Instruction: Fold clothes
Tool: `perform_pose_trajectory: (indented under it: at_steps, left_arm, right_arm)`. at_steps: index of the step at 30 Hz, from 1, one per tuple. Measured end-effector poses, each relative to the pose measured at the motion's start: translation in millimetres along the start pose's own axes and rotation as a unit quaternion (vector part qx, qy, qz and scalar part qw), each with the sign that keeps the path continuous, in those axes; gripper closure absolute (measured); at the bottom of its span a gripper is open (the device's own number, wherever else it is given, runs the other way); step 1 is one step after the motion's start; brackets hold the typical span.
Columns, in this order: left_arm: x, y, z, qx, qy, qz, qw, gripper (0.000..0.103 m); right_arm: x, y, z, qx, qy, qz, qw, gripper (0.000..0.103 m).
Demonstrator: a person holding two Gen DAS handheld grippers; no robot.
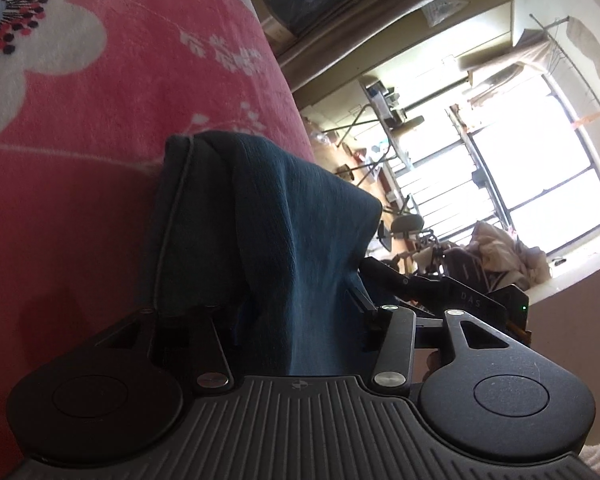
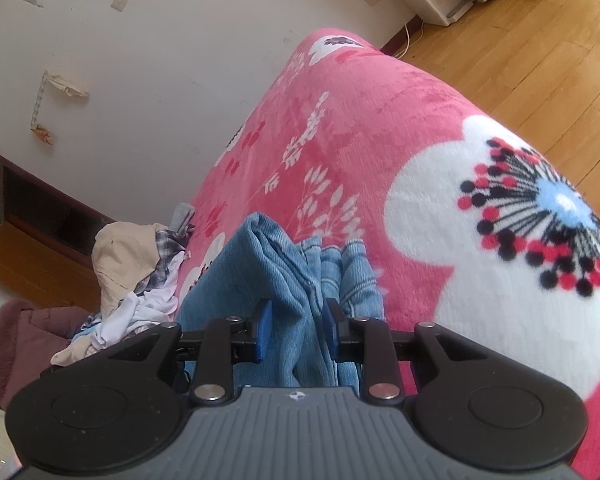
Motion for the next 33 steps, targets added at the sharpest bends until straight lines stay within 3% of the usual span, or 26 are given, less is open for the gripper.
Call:
perform_pose_trajectory:
  at_steps: [1, 3, 4, 5, 11, 14, 22, 29, 33]
  left_arm:
    - [0.2, -1.0, 0.4, -0.002, -0.001, -0.001, 1.0, 0.057]
    - [-0.7, -2.1, 0.9, -0.005, -0.005, -0.005, 1.0, 0.071]
    - [-1.8, -2.3, 0.6, -0.004, -0.007, -0.009, 0.9999, 0.09]
    - [-2.8, -2.8, -0.6, 0.001, -0.01, -0.015, 0.9998, 0.095]
    - [-3.1, -1.1, -13.6, 0.076, -0.027, -0.103, 0.9914, 0.099]
    - [-1.8, 1.6, -15.3, 0.094, -0.024, -0.123, 0.9876, 0.099]
    - [-2.5, 3.6, -11.9, 0.102, -0.027, -0.133, 0.9854, 0.099]
    - [-3.1, 9.8, -7.7, 0.097, -0.027, -0.144, 0.9844, 0.099]
    - [-3.3, 13.7, -5.6, 0.094, -0.027, -0.152, 0.9835, 0.099]
  right_arm:
    - [1.1, -0.2, -1.7, -0.002, -0.001, 0.001, 1.0, 0.073]
    - [2.9, -0.1, -5.4, -0.009, -0.001, -0.001, 1.0, 0.073]
    - [3.7, 0.3, -7.3, -0.012, -0.001, -0.003, 1.0, 0.073]
    - [4.5, 0.7, -9.3, -0.016, 0.0, -0.004, 1.0, 0.073]
    - [10.6, 3.8, -26.3, -0.039, 0.003, -0.017, 0.999, 0.073]
    - [13.3, 5.9, -35.1, -0.063, 0.004, -0.014, 0.998, 0.073]
    - [24.0, 3.2, -26.7, -0.061, 0.027, -0.023, 0.997, 0.073]
    - [39.8, 35.4, -26.7, -0.13, 0.06, -0.073, 0.987, 0.072]
    - [42.7, 40.5, -25.9, -0.139, 0.066, -0.082, 0.985, 0.072]
Point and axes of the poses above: each gripper's, at about its wrist camera, not at the fingertips, and z roughly the way its jaws point, y to its left, x to its underside, the point moved 10 cm from there along z, roughly the way its jaws point, and after that the axes turned 8 degrees about -y, right-handed, at the moved point
